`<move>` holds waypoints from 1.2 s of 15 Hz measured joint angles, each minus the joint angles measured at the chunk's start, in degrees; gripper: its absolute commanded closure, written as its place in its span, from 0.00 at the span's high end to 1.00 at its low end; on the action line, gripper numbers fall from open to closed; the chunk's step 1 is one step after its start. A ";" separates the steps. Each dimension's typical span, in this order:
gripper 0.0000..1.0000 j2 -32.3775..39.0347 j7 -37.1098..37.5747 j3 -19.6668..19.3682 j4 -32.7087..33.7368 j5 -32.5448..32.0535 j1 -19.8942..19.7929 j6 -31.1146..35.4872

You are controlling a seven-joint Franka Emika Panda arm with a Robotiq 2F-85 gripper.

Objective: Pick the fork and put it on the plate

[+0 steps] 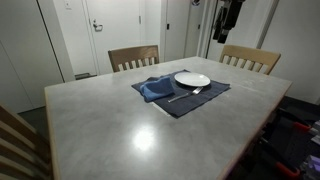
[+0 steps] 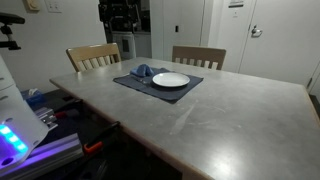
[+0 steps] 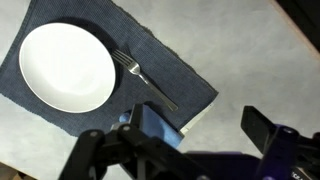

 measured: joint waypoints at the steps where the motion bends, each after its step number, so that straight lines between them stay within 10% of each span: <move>1: 1.00 1.02 -2.55 -0.27 0.06 0.00 0.00 1.41; 10: 1.00 15.96 -26.83 -0.83 4.18 8.53 0.06 17.04; 18: 1.00 22.60 -36.85 1.48 8.34 17.77 -0.16 18.06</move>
